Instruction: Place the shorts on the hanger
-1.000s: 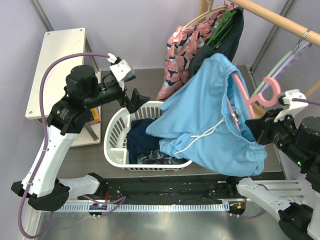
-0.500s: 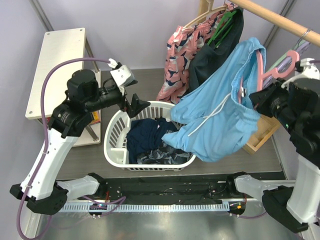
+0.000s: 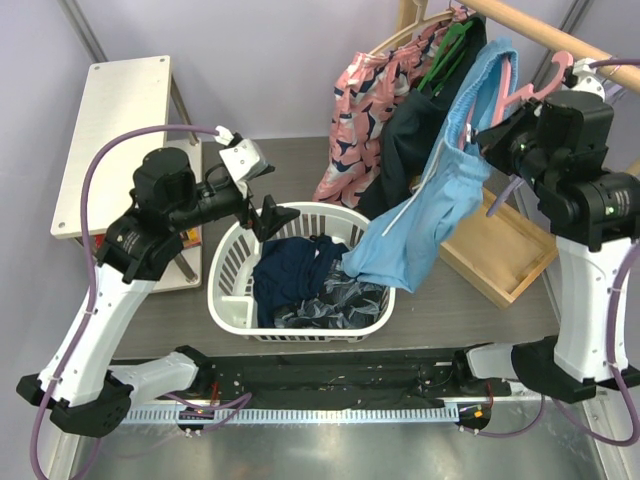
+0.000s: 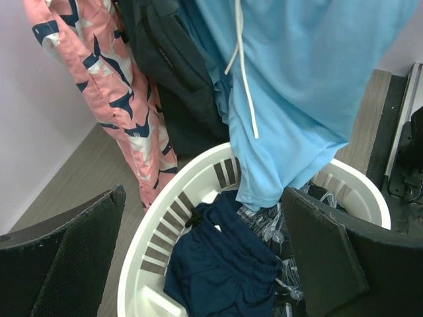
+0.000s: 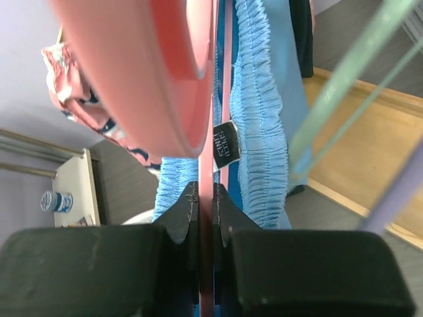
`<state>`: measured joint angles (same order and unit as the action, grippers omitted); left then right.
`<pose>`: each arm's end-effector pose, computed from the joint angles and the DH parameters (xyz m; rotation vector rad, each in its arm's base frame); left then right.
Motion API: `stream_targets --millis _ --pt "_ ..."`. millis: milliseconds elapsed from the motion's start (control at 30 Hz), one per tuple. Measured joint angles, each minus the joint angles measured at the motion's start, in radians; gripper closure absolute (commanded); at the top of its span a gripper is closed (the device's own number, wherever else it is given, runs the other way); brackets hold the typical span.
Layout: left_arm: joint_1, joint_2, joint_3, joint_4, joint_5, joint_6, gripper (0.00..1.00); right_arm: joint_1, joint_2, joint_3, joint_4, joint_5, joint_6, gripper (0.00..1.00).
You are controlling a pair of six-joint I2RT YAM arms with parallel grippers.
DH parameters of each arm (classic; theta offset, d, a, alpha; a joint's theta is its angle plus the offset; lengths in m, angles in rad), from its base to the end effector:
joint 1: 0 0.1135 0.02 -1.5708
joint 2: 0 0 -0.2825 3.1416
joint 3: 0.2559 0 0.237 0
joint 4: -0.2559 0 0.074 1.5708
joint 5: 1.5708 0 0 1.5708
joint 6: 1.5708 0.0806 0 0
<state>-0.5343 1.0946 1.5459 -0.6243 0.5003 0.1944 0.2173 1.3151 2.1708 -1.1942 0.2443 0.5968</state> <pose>0.1638 -0.1419 0.4936 0.9647 1.4858 -0.6824 0.1967 0.0235 0.5487 0.5218 1.8390 0.3192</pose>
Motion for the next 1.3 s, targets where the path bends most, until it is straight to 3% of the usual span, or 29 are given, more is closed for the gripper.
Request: stream_targets --millis 267,533,800,1300 --pt "0.000 -0.009 -0.057 0.035 0.017 0.000 0.00 0.003 0.153 0.087 0.049 0.094 0.030 0.99" --pt "0.000 -0.011 -0.101 0.048 0.042 0.011 0.00 0.111 0.233 0.105 0.102 0.302 -0.023 0.99" --pt "0.000 -0.013 -0.109 0.048 0.065 0.005 0.00 0.113 0.317 0.115 0.133 0.465 -0.050 0.99" --pt "0.000 -0.008 -0.061 -0.013 0.069 0.033 0.00 0.110 0.391 0.114 0.151 0.549 -0.037 0.99"
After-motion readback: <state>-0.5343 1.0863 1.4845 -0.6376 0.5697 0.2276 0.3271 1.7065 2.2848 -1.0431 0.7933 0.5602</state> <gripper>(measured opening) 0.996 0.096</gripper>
